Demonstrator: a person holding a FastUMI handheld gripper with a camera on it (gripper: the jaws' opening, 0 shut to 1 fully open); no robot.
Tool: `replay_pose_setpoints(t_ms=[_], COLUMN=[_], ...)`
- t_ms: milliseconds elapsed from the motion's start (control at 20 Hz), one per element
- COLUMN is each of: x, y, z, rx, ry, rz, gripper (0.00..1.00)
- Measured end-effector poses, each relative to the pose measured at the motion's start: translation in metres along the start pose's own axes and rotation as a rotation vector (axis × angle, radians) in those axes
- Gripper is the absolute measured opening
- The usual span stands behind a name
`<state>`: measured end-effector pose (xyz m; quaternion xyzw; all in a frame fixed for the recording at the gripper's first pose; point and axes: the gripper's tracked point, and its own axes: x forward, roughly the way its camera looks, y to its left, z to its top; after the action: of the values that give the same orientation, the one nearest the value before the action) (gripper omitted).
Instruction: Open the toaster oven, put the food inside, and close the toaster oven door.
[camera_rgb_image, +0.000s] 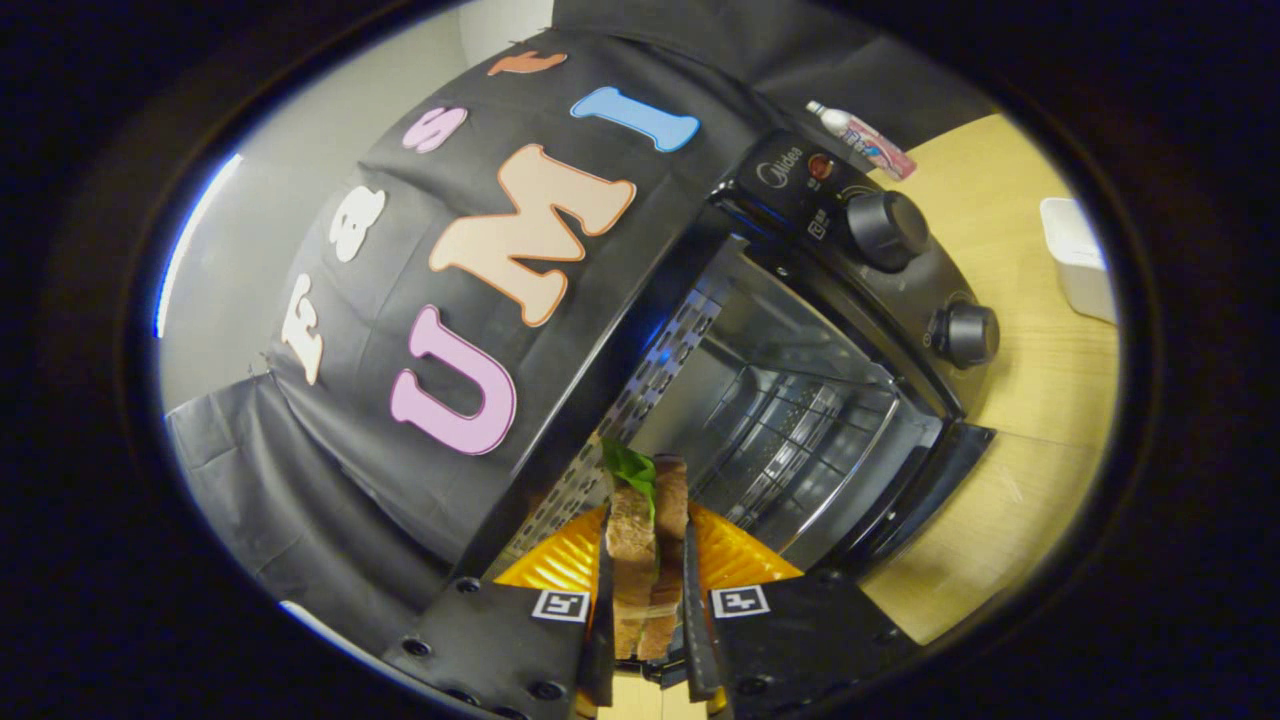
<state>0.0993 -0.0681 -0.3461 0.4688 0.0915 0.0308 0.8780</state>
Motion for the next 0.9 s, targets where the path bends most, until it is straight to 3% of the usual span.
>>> replay_pose_setpoints(t_ms=[150,450,600,900], x=[-0.002,0.008,0.01,-0.02], y=[-0.004,-0.03,-0.033,-0.049], z=[0.002,0.018,0.021,0.054], rx=[-0.019,-0.047,-0.056,-0.369], ry=[-0.008,-0.041,-0.043,-0.094], rz=[-0.007,-0.099,-0.09,-0.242], gripper=[0.35,0.43,0.56,0.82])
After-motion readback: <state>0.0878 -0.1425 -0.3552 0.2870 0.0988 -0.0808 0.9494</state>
